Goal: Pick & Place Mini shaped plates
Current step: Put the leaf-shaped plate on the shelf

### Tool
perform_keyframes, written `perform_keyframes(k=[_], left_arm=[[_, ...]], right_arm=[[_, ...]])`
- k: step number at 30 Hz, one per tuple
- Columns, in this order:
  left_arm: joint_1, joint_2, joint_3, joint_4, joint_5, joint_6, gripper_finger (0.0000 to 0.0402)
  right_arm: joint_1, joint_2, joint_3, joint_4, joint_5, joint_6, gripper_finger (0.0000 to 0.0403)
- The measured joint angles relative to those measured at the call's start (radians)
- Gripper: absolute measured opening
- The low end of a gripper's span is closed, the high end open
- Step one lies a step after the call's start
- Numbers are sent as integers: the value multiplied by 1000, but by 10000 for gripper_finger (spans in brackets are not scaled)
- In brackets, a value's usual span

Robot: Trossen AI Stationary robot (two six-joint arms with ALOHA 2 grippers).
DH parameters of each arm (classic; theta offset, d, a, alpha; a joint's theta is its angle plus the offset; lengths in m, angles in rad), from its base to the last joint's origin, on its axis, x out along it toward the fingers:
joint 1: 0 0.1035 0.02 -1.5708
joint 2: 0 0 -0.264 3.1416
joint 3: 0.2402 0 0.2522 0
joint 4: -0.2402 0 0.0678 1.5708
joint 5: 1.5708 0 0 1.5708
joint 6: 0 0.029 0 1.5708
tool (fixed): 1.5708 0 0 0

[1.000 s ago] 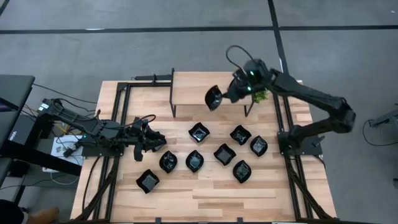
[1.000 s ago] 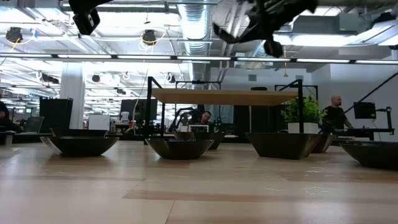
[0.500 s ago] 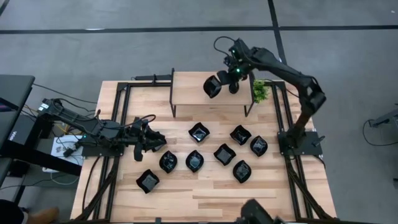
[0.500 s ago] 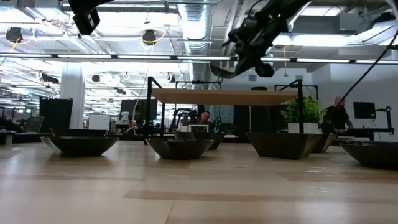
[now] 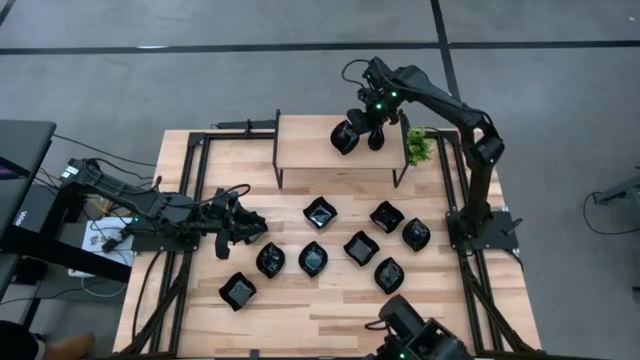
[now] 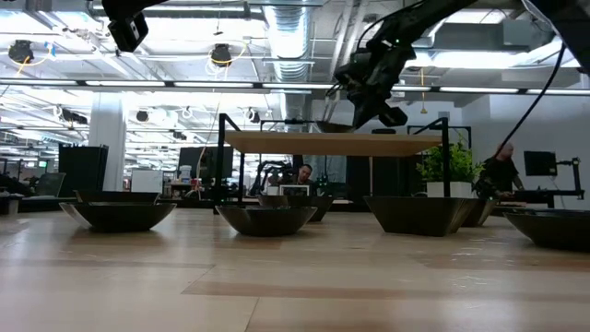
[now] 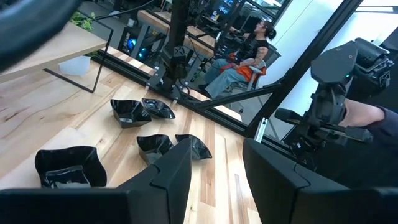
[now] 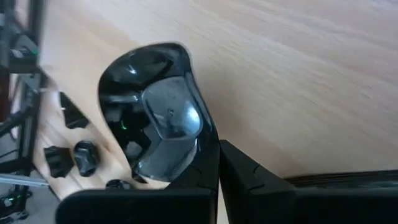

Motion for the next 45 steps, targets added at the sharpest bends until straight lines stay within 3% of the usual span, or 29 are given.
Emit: perform_keyframes(k=[45], left_arm=[[0, 0, 0, 4, 0, -3, 145]], right_arm=[[38, -1, 0, 58, 44, 22, 0]])
